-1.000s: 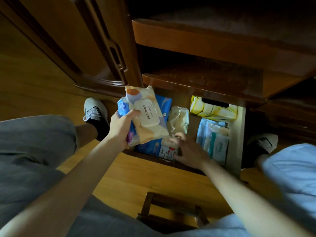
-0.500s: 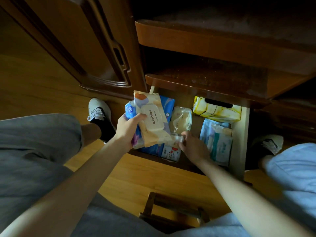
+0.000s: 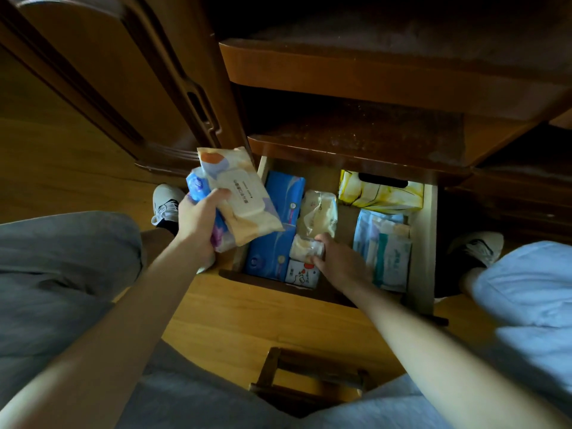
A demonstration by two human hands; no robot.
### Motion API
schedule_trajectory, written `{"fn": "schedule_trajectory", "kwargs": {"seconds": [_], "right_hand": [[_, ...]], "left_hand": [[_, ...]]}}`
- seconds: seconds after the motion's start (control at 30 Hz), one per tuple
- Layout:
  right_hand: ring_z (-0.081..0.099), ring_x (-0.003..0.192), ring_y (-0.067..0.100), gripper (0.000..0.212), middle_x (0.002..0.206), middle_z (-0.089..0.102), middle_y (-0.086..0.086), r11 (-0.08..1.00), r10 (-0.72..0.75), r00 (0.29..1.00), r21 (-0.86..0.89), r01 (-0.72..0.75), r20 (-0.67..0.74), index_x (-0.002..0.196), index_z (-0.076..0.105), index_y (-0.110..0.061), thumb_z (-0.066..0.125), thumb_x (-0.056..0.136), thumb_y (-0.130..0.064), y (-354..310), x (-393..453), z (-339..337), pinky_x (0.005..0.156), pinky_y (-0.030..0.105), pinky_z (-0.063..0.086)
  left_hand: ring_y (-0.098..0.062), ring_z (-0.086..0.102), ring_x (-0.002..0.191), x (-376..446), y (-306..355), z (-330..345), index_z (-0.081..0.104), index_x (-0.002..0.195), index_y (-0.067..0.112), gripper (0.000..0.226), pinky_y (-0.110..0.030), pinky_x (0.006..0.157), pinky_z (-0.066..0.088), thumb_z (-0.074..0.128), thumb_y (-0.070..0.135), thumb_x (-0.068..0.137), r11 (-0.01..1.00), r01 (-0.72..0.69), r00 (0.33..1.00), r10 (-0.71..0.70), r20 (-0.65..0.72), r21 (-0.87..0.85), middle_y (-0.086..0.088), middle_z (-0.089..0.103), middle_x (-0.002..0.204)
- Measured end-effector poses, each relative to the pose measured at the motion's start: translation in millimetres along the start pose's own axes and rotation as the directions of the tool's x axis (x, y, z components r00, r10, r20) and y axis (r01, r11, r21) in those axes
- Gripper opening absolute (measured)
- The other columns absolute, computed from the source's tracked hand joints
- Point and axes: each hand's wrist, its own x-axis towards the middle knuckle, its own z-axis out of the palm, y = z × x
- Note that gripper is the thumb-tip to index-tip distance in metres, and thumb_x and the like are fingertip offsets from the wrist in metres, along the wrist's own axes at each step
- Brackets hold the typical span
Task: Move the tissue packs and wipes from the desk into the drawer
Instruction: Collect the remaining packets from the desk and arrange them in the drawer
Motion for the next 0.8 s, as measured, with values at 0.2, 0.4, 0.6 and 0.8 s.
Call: {"fn": "schedule_trajectory", "kwargs": {"seconds": [0.2, 0.4, 0.6, 0.8], "right_hand": [[0.060, 0.120, 0.025, 0.045, 0.142, 0.052, 0.006, 0.998, -0.014, 0.995, 0.056, 0.009, 0.101, 0.142, 0.052, -0.036, 0.057, 0.099, -0.047, 7, 3, -16, 0.089, 0.040, 0.053], [0.064, 0.107, -0.001, 0.064, 0.117, 0.065, -0.027, 0.645, 0.125, 0.988, 0.749, -0.153, 0.094, 0.125, 0.058, -0.046, 0.053, 0.077, -0.088, -17, -10, -54, 0.083, 0.022, 0.048], [0.071, 0.099, -0.001, 0.033, 0.107, 0.076, -0.021, 0.444, 0.119, 0.987, 0.884, -0.147, 0.105, 0.116, 0.064, -0.037, 0.072, 0.088, -0.053, -4, -33, -63, 0.075, 0.020, 0.061], [0.068, 0.109, 0.021, 0.038, 0.117, 0.071, 0.001, 0.401, 0.304, 0.950, 0.895, -0.195, 0.071, 0.119, 0.059, -0.028, 0.070, 0.091, -0.051, 26, -39, -81, 0.092, 0.049, 0.058]], "left_hand": [[-0.024, 0.075, 0.097, -9, -27, 21, 0.062, 0.116, 0.016, 0.033, -0.043, 0.079, 0.063, 0.077, 0.011, 0.087, 0.985, 0.003, 0.990, -0.027, 0.135, 0.171, -0.007, 0.075, 0.108], [-0.013, 0.077, 0.085, -13, -39, 40, 0.062, 0.112, 0.018, 0.039, -0.028, 0.062, 0.062, 0.084, 0.016, 0.080, 0.958, -0.026, 0.954, -0.062, 0.294, 0.285, 0.001, 0.079, 0.097], [-0.014, 0.077, 0.087, -26, -56, 56, 0.062, 0.110, 0.024, 0.033, -0.030, 0.064, 0.063, 0.078, 0.039, 0.085, 0.942, -0.065, 0.925, -0.067, 0.374, 0.329, 0.001, 0.078, 0.097], [-0.023, 0.073, 0.101, -26, -55, 65, 0.058, 0.122, 0.022, 0.031, -0.045, 0.084, 0.063, 0.068, 0.036, 0.095, 0.964, -0.035, 0.971, -0.029, 0.235, 0.265, -0.004, 0.072, 0.113]]}}
